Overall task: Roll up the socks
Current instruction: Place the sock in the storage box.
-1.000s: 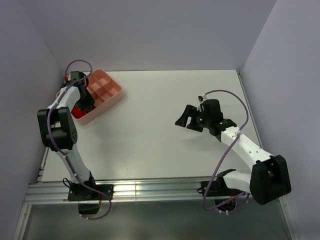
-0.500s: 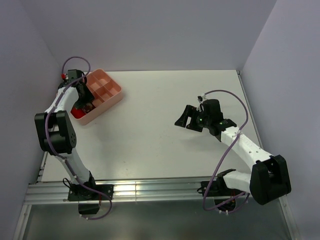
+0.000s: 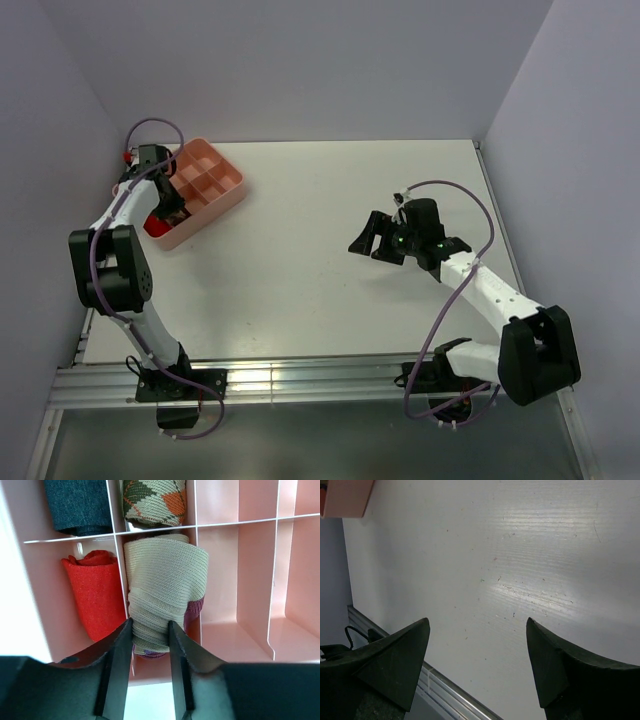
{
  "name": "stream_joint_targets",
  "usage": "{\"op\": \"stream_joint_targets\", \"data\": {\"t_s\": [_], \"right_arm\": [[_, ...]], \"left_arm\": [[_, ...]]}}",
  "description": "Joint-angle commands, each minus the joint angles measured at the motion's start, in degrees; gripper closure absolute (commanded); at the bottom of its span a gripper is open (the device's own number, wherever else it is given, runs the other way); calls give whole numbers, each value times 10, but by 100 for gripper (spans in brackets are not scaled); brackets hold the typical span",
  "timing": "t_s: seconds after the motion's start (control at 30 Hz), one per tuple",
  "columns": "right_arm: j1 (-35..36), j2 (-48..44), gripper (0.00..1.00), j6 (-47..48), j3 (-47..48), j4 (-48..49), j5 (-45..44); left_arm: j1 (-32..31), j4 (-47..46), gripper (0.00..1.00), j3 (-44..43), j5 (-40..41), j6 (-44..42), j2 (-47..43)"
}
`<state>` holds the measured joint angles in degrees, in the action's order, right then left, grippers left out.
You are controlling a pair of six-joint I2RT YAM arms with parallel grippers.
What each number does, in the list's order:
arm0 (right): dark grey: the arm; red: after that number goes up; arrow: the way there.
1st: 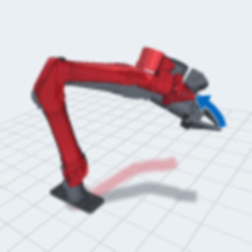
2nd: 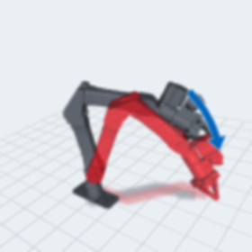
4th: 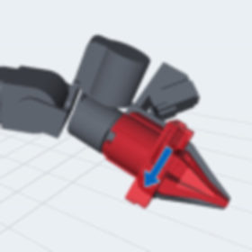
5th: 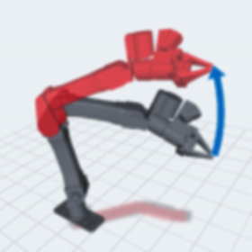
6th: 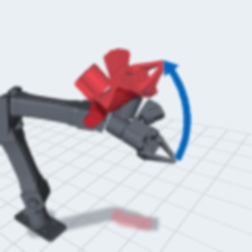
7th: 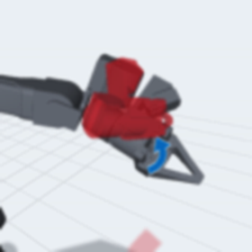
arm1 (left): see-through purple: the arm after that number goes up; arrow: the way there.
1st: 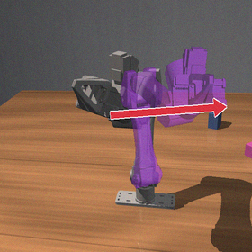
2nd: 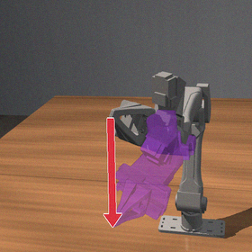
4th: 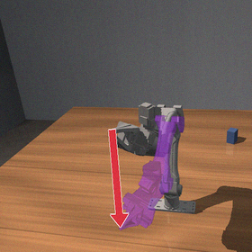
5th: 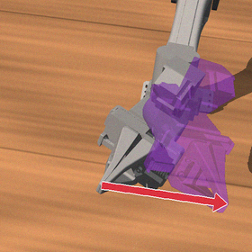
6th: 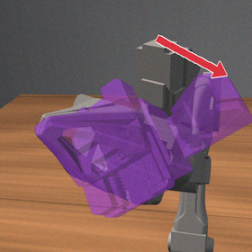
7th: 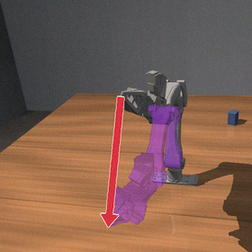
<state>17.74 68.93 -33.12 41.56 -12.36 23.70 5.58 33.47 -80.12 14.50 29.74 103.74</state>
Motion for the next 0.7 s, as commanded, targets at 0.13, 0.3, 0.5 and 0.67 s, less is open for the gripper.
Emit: {"op": "stream_joint_targets", "data": {"t_s": [0.13, 0.3, 0.5, 0.67], "right_arm": [[-1, 6, 16, 8, -3, 32, 9], [-1, 9, 16, 9, -3, 32, 9], [-1, 8, 16, 10, -3, 30, 10], [-1, 1, 16, 14, 3, 23, 8]], "left_arm": [[-22, -20, 62, 11, 53, 15, 15], [-31, -26, 62, 14, 67, 18, 44], [-34, -21, 60, 13, 70, 14, 65], [-34, -30, 47, 14, 59, 14, 5]]}}
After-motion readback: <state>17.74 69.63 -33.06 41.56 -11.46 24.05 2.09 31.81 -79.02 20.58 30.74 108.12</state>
